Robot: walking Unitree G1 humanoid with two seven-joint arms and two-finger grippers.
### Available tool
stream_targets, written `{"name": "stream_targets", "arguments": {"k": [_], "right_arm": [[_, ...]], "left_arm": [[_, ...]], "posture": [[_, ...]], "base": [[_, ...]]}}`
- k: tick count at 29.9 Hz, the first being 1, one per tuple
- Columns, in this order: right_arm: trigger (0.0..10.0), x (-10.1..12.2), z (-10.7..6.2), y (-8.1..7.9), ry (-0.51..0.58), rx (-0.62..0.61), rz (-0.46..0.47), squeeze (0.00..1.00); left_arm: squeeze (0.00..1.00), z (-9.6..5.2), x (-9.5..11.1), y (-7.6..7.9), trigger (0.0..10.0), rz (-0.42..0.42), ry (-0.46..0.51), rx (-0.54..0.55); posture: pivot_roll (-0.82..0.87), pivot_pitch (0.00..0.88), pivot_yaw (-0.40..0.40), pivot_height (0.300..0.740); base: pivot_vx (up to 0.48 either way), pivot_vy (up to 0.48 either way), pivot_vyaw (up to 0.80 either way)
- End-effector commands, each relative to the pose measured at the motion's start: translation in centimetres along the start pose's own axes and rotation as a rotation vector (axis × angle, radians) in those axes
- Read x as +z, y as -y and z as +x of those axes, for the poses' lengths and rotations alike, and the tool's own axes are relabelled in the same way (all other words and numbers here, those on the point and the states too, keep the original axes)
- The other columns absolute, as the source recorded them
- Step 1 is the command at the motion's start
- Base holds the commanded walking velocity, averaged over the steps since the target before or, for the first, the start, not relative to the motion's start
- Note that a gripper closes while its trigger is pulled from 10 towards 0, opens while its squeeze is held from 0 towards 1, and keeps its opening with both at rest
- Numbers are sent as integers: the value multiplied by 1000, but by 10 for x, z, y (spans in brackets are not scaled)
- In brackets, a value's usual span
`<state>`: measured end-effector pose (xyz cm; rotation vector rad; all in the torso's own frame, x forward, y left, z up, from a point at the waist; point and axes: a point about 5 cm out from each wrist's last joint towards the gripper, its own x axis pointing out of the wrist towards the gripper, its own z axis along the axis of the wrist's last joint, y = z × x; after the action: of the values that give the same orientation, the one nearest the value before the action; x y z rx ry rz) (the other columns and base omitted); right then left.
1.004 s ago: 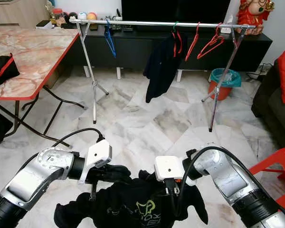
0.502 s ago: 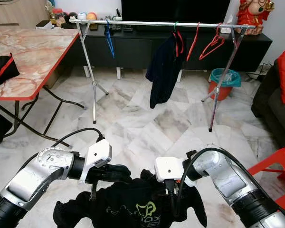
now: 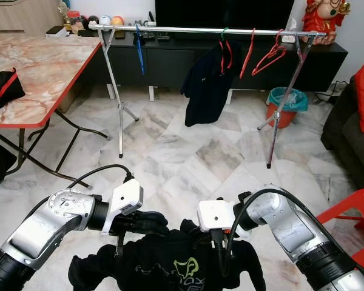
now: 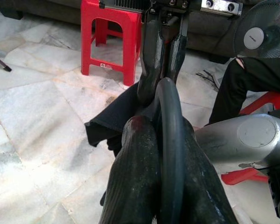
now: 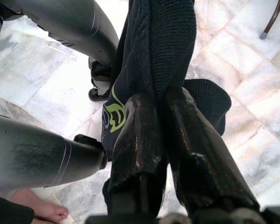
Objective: Hang hanger
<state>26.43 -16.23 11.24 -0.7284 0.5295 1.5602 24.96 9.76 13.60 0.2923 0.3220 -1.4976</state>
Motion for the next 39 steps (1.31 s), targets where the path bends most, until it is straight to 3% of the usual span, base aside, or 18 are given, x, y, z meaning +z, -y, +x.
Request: {"name": "stream_targets", "arguments": {"k": [1,6,13,15,20,22,24,26,33,39], "right_arm": [[0,0,-2,1,-25,2,-19,0],[0,-1,-4,2,-50,-6,-34,0],[0,-5,-9,3,-165,-20,-96,0],[0,-11,-14,7,-296,-36,-173,0],[0,3,-16,15,-272,-90,-224,0],[0,11,-16,17,-251,-106,-250,0],[0,29,-17,19,-188,-127,-295,0],[0,34,-19,18,-196,-126,-322,0],[0,26,-29,20,-402,-158,-412,0],[0,18,-31,20,-462,-241,-389,0]], "left_arm": [[0,-7,11,0,10000,54,14,-6],[0,-13,6,-5,10000,61,-22,37],[0,-31,-9,-14,10000,71,-131,104],[0,-38,-19,-16,10000,103,-245,114],[0,-42,-33,-21,10000,153,-354,150],[0,-40,-31,-25,10000,173,-331,202],[0,-39,-27,-36,10000,204,-278,325],[0,-40,-25,-38,10000,204,-239,355],[0,-47,-5,-51,10000,179,-31,536],[0,-50,2,-58,10000,175,40,619]], "posture": [[-97,0,-31,740],[-102,0,-29,740],[-103,0,-29,740],[-104,0,-29,740],[-105,0,-27,740],[-107,0,-27,740],[-107,0,-27,740],[-111,0,-27,740],[-112,0,-27,740],[-109,0,-34,740]], "base": [[0,0,0],[0,0,0],[0,0,0],[0,0,0],[0,0,0],[0,0,0],[0,0,0],[0,0,0],[0,0,0],[0,0,0]]}}
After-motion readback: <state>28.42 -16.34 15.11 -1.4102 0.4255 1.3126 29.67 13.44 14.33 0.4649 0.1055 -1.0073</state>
